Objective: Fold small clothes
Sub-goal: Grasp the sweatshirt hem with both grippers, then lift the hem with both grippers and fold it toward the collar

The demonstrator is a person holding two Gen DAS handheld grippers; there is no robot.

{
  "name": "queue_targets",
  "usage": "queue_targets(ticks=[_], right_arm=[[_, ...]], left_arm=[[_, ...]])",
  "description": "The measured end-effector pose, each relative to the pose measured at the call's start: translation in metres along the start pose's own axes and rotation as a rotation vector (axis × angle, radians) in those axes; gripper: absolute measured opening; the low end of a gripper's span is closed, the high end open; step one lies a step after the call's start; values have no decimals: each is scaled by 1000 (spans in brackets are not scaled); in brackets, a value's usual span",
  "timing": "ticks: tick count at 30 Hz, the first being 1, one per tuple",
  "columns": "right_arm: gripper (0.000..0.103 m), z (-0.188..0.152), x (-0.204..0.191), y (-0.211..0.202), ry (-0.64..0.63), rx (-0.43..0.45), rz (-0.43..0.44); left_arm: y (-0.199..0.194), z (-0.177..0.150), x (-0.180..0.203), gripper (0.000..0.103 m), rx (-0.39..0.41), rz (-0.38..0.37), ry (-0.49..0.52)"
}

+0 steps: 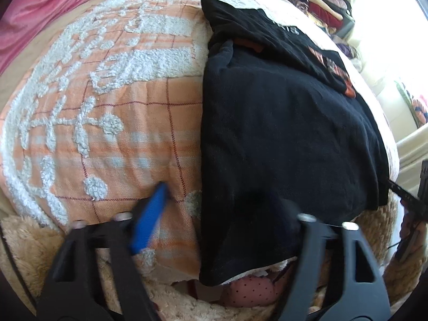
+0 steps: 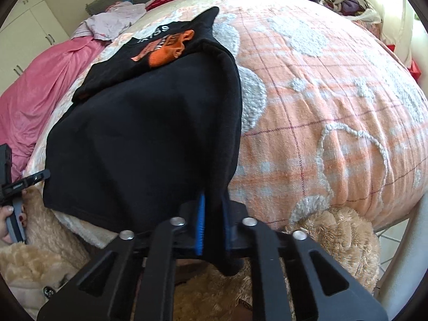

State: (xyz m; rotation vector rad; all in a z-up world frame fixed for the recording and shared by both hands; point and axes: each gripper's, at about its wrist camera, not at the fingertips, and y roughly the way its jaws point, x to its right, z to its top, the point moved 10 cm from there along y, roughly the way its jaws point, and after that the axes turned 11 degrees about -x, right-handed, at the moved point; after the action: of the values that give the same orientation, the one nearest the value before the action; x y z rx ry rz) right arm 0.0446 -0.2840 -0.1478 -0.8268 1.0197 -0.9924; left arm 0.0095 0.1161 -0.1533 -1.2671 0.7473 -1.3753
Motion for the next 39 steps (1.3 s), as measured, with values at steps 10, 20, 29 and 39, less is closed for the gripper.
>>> queue_targets(ticks=[10,20,29,39], right_arm=[[9,20,-16,-20,7,73,61],[9,18,-6,-20,45,63,50],[38,-6,16,11,86,-48,-23],[7,-6,4,-4,33,-8,15]], left_arm=[[-9,-7,3,39,-4,-54,-25],[2,-19,12,30,-40,-38,-8],[-2,-18,11,6,-21,-60,-7],[-44,-2,17,4,84,-146,-18]])
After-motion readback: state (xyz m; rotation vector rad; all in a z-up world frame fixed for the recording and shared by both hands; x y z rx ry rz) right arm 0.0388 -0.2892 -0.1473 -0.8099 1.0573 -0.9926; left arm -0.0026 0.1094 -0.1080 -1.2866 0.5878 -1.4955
